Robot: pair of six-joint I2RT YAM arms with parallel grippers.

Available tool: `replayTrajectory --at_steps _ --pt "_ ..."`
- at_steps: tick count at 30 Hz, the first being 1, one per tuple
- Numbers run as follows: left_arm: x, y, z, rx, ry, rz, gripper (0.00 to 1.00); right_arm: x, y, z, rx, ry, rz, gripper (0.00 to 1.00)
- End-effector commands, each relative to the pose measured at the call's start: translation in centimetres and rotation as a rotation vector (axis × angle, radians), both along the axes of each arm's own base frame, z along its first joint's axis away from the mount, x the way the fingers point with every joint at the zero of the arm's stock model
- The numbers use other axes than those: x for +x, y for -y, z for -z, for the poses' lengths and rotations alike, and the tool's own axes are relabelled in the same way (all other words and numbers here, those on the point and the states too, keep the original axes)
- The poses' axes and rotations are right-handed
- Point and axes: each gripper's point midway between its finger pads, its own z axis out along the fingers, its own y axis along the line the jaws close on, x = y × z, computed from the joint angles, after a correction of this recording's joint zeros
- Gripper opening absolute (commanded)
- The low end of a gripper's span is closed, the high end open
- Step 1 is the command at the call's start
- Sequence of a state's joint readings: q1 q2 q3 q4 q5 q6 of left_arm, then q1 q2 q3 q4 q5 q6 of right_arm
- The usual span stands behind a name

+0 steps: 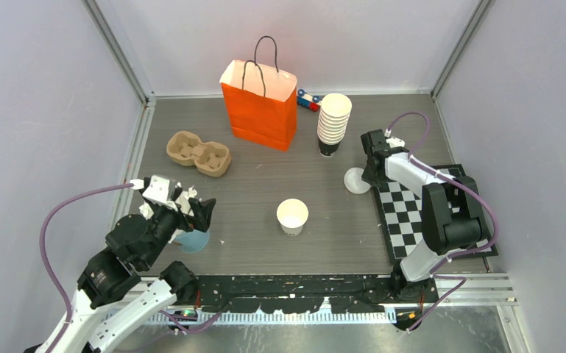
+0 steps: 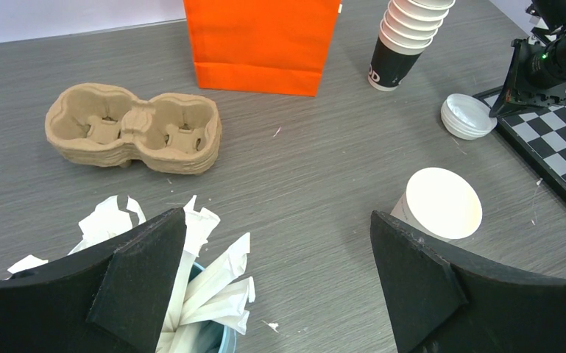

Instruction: Pack the takeout coffee

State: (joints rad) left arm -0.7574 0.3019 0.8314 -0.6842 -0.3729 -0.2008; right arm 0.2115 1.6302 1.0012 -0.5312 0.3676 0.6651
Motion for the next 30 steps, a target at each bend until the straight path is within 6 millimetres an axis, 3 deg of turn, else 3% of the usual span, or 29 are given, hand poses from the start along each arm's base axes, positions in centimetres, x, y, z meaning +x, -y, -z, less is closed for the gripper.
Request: replayTrajectory --at_steps 1,17,18,21,22,30 --pt "0.3 0.5 -1.1 -0.022 0.034 0.012 0.97 1.0 0.0 -1.9 0.019 0.078 0.017 0.01" --pt "0.5 0.5 -1.1 -0.017 0.034 0.004 0.97 -0.3 -0.6 -6.3 0.067 0.176 -0.064 0.0" --pt "0.5 0.5 -1.1 -0.016 0.031 0.005 0.97 -0.4 -0.7 -6.2 0.071 0.171 -0.064 0.0" --pt "0.5 0.5 -1.1 -0.018 0.03 0.005 0.97 -0.9 -0.7 -5.4 0.094 0.168 -0.014 0.23" --pt "0.5 0.5 -1.0 -0.018 0.03 0.004 0.96 -1.0 -0.7 -5.1 0.106 0.171 0.006 0.26" --pt "0.5 0.4 -1.0 -0.018 0.027 0.0 0.96 -0.6 -1.6 -3.3 0.179 0.179 0.076 0.27"
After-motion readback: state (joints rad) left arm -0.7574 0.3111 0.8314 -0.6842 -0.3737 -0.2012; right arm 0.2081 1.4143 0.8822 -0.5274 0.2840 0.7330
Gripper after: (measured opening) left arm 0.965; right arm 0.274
